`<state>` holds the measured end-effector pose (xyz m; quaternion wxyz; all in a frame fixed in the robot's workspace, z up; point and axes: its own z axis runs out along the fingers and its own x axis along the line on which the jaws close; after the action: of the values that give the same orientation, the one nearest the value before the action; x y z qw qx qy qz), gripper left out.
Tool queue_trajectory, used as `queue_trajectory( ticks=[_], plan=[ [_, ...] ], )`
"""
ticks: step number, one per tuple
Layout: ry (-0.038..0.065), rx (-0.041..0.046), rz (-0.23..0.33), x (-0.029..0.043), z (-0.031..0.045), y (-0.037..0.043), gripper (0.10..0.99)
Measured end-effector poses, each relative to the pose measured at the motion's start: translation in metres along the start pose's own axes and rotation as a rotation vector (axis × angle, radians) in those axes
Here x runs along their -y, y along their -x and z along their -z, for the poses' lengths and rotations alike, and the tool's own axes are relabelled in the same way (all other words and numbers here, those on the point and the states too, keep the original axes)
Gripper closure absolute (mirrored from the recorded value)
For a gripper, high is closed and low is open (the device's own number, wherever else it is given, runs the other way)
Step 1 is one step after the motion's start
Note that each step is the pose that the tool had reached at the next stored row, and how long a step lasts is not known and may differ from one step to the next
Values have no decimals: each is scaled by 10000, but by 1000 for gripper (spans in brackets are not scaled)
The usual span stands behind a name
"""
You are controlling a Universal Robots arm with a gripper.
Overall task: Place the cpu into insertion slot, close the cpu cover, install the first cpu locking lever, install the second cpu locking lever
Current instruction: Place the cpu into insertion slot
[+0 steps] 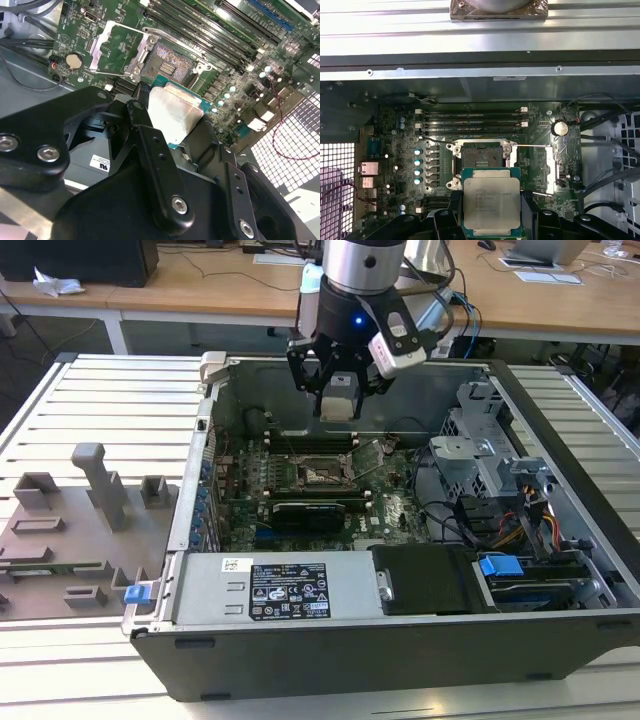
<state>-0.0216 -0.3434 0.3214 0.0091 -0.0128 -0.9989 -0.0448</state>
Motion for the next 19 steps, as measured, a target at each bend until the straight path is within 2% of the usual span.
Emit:
queue_trajectory(
  ticks=[9,19],
  plan=[
    [2,1,0,3,-30,1,541],
    [0,0,0,10,-119,3,541]
  ],
)
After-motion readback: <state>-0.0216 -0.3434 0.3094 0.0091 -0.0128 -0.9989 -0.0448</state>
